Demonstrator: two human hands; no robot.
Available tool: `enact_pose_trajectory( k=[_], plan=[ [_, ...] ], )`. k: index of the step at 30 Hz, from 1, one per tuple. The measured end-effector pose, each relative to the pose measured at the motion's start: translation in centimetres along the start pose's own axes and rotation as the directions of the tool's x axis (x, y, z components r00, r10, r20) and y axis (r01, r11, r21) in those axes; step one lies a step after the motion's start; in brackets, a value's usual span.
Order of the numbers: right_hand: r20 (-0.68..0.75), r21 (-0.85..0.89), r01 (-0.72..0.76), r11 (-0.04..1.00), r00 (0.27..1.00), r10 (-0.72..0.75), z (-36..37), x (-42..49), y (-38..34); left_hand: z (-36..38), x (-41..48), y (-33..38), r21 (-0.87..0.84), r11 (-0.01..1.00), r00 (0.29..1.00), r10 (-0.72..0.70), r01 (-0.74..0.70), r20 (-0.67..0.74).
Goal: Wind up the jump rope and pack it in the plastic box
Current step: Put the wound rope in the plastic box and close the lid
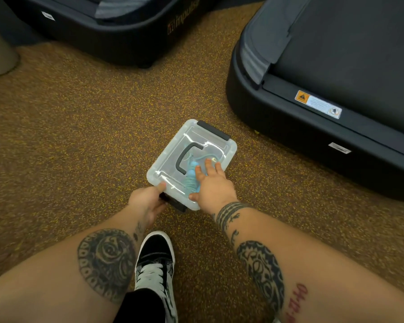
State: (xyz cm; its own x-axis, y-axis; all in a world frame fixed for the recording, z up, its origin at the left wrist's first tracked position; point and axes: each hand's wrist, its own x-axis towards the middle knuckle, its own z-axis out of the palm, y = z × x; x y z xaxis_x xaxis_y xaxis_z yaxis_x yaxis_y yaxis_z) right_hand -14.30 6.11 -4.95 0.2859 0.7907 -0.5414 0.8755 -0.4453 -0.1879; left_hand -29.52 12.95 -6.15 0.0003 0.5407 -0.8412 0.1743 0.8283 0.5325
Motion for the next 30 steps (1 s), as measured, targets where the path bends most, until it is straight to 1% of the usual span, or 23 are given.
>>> enact_pose_trajectory(
  k=[4,6,8,9,12,16,18,22,26,29,30],
  plan=[
    [-0.007,0.008,0.009,1.0,1.0,-0.009,0.1,0.1,-0.1,1.3,-0.6,1.3,0.026,0.999,0.997,0.036,-0.034,-0.075],
    [-0.001,0.054,0.022,0.998,1.0,-0.022,0.3,-0.2,0.0,2.0,-1.0,2.1,0.015,1.0,0.997,0.009,-0.008,-0.074],
    [0.037,0.106,0.027,0.994,0.999,-0.031,0.4,-0.5,0.1,2.4,-1.3,2.9,-0.001,0.999,0.998,-0.037,0.037,-0.049],
    [0.061,0.103,0.03,0.994,0.997,-0.037,0.4,-0.8,0.2,2.5,-1.5,3.2,0.012,0.998,0.997,-0.058,0.058,-0.043],
    [0.058,0.063,0.023,0.998,0.998,-0.027,1.1,-1.0,-0.3,2.9,-0.9,4.1,0.139,0.987,0.996,-0.068,0.074,-0.05],
    [-0.068,0.045,-0.008,0.999,0.998,0.011,2.6,-0.8,-1.5,3.1,0.7,4.5,0.328,0.942,0.994,-0.045,0.074,-0.097],
    [-0.096,0.042,-0.009,0.999,0.995,0.013,2.9,-0.7,-1.9,3.0,1.8,4.4,0.375,0.925,0.99,-0.017,0.068,-0.137],
    [-0.083,-0.019,-0.001,1.0,0.997,0.0,2.7,-0.2,-2.5,3.1,2.7,4.2,0.426,0.904,0.984,0.046,0.033,-0.172],
    [-0.025,-0.037,-0.001,0.999,1.0,0.0,1.8,0.1,-2.5,3.5,3.3,4.6,0.585,0.811,0.973,0.128,0.009,-0.192],
    [0.01,-0.032,-0.001,0.999,1.0,0.001,1.5,0.0,-2.5,3.8,3.1,5.1,0.671,0.741,0.973,0.139,0.021,-0.185],
    [0.015,-0.018,0.0,1.0,1.0,0.0,1.3,-0.1,-2.4,3.9,2.7,5.4,0.729,0.685,0.971,0.162,0.016,-0.173]
  ],
)
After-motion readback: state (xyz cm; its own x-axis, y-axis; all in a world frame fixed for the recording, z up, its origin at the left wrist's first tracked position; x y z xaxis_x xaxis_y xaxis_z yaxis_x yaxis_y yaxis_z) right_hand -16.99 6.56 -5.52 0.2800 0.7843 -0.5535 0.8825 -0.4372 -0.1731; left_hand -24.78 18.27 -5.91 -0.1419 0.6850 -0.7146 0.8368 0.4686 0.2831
